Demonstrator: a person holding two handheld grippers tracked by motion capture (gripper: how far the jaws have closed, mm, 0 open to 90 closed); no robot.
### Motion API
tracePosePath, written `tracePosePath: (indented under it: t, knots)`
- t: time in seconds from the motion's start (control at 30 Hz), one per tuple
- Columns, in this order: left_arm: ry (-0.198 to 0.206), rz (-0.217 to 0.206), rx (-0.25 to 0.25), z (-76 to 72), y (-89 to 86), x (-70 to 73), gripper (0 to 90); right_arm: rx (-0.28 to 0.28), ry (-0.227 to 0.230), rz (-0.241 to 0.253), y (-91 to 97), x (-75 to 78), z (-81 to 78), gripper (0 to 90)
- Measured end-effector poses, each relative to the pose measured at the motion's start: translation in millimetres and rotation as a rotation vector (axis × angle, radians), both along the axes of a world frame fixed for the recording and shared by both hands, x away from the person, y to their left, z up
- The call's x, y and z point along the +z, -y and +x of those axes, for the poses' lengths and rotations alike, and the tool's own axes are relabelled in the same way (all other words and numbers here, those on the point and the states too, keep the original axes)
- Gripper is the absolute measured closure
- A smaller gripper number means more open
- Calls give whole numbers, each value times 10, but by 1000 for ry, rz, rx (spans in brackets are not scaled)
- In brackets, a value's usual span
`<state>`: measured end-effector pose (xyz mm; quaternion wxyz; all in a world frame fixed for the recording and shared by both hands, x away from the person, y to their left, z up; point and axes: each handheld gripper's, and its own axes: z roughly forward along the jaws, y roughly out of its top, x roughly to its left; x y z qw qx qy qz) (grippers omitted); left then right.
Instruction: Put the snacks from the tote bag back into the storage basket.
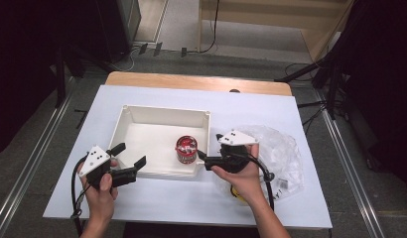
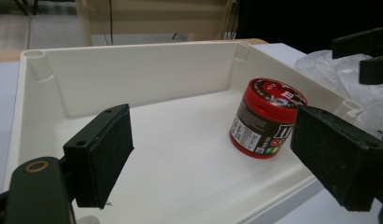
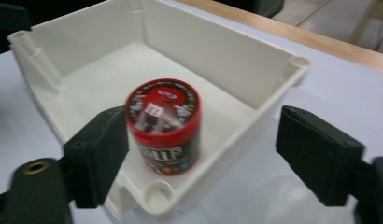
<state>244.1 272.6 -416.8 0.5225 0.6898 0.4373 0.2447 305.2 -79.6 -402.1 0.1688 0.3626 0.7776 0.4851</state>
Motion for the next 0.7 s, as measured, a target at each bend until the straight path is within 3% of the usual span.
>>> tracePosePath:
  t: [0.17, 0.5, 0.7]
  knots:
    - [-4, 9, 3, -1, 3, -15, 132, -66, -2, 12, 263, -15, -28, 139]
    - [-9, 26, -5, 8, 39, -87, 132, -122, 23, 23, 682, -37, -124, 139]
    - [-13, 38, -1, 14, 50, -127, 131, -148, 6, 32, 927, -125, -186, 120]
